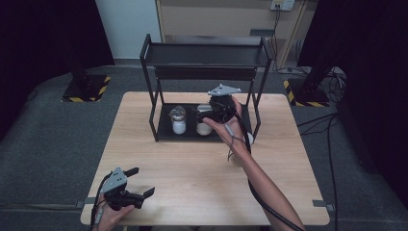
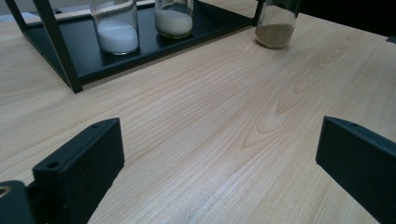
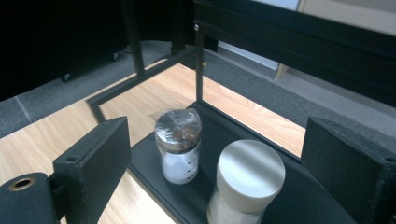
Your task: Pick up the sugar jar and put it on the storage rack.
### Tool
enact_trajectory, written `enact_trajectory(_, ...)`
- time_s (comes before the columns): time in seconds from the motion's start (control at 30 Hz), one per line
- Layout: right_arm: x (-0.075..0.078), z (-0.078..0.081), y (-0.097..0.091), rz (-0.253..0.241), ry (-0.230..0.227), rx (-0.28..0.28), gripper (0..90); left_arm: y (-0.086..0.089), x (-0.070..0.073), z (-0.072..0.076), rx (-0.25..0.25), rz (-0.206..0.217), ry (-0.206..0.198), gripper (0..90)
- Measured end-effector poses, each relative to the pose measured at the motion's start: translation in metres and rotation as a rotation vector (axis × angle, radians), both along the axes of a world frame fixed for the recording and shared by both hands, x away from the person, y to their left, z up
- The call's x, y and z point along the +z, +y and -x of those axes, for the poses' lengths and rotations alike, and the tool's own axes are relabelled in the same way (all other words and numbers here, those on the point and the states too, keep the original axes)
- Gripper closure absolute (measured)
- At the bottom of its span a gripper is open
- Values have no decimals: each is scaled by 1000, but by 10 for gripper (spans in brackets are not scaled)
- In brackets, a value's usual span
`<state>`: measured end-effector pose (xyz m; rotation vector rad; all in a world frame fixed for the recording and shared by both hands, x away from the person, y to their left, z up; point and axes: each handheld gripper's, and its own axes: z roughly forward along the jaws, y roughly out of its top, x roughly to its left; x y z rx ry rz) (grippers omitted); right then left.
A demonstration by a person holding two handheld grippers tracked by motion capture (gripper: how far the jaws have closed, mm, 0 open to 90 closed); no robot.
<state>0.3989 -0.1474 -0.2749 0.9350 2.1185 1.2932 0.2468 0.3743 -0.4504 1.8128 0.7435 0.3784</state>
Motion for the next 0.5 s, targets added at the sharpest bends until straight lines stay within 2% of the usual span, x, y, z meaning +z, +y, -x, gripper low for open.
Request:
enact_trajectory(0.17, 9, 14, -7, 5, -30, 34, 83, 0, 0, 0, -1, 0, 0, 1)
enact_trajectory(0.5, 23, 37, -25, 12, -62, 83, 71, 0, 0, 0, 0, 0, 1, 1)
